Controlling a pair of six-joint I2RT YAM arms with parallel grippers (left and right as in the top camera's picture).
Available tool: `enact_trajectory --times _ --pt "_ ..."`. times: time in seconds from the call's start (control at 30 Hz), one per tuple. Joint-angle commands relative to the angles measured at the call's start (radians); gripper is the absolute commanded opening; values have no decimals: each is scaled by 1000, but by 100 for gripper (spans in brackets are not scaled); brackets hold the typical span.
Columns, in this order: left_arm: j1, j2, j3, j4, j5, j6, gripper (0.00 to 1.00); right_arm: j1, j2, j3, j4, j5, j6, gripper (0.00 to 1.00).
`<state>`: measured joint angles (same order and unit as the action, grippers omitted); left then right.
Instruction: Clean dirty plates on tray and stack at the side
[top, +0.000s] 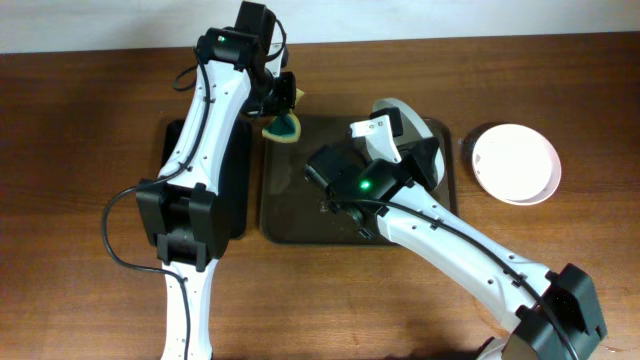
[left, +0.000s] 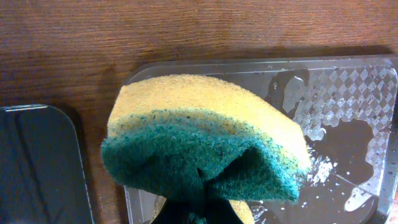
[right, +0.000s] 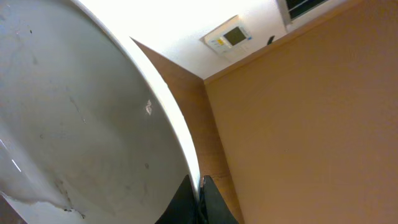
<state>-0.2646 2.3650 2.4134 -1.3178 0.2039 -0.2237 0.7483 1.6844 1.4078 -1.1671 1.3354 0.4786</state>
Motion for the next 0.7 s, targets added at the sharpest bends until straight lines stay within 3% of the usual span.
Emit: enact_trajectory --times 0.0,0.13,0.23,0.33,0.37,0.4,0.47,0.53,0.57,0.67 --pt "-4 -8 9 -5 -19 16 0 4 -29 7 0 56 110 4" --pt "-4 -8 9 -6 -19 16 0 -108 -22 -4 18 -516 237 4" --pt "-4 -8 9 -4 -19 16 0 -274 13 -75 154 -975 237 4" --pt "-4 -8 9 -2 -19 16 0 -364 39 -220 324 -1167 237 4" --pt "-4 -8 9 -1 -19 16 0 -381 45 -272 370 -1199 236 8" --pt "-4 -8 9 0 -19 16 0 -390 45 -301 395 -1212 227 20" --pt "-4 -8 9 3 -19 16 0 -408 45 -311 425 -1236 107 37" --pt "-4 -8 9 3 -19 16 0 -449 47 -310 500 -1355 -80 48" --pt "-4 -8 9 4 -18 16 0 -493 58 -310 560 -1450 -203 50" --pt "-4 -8 9 7 -18 16 0 -589 114 -310 653 -1520 -382 49"
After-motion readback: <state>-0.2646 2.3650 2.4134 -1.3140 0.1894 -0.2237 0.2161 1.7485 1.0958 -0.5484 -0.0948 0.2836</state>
